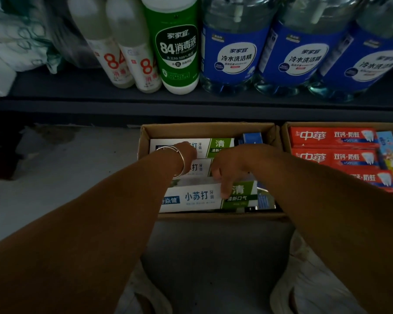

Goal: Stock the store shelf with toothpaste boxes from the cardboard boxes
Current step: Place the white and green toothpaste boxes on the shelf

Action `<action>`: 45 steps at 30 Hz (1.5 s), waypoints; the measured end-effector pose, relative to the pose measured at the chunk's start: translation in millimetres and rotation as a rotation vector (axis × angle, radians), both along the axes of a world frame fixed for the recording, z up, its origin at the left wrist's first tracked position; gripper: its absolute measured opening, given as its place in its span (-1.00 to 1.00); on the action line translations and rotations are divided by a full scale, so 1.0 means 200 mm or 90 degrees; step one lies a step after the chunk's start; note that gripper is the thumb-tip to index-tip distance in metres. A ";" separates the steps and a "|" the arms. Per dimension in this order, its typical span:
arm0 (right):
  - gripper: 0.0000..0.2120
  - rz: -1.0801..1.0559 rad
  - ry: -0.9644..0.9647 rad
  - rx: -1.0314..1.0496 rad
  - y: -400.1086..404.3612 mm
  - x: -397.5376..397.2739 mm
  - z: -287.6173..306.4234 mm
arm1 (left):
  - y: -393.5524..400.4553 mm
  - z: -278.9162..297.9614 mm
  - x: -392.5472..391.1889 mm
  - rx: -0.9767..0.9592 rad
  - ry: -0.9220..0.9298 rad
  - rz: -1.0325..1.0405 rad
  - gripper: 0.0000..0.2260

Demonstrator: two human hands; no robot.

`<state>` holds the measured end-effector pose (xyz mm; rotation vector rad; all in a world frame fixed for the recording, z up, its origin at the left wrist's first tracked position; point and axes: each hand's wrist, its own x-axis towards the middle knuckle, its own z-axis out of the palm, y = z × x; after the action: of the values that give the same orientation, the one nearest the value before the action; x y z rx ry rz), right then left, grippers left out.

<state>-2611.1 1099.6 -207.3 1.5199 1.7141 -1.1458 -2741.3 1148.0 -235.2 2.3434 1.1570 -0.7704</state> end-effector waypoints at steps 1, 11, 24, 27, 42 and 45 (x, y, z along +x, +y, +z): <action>-0.47 0.005 -0.005 0.003 0.01 0.01 0.02 | 0.00 0.00 0.00 -0.001 0.007 0.004 -0.58; -0.52 0.080 -0.062 -0.061 0.04 0.11 0.15 | 0.02 -0.02 0.01 -0.050 0.013 0.074 -0.62; -0.43 0.052 -0.060 -0.074 0.03 0.12 0.08 | 0.02 -0.07 0.03 -0.045 0.016 0.043 -0.61; -0.43 0.045 -0.056 -0.076 0.04 0.12 0.07 | 0.02 -0.09 0.04 -0.053 0.020 0.029 -0.65; -0.44 0.068 -0.053 -0.058 0.06 0.10 0.06 | 0.05 -0.13 0.04 -0.079 0.039 0.009 -0.63; -0.43 0.077 -0.052 -0.041 0.06 0.10 0.07 | 0.04 -0.13 0.04 -0.086 0.036 0.008 -0.66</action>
<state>-2591.6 1111.5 -193.8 1.3850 1.6739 -1.0521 -2732.7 1156.1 -261.6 2.2152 1.1054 -0.8869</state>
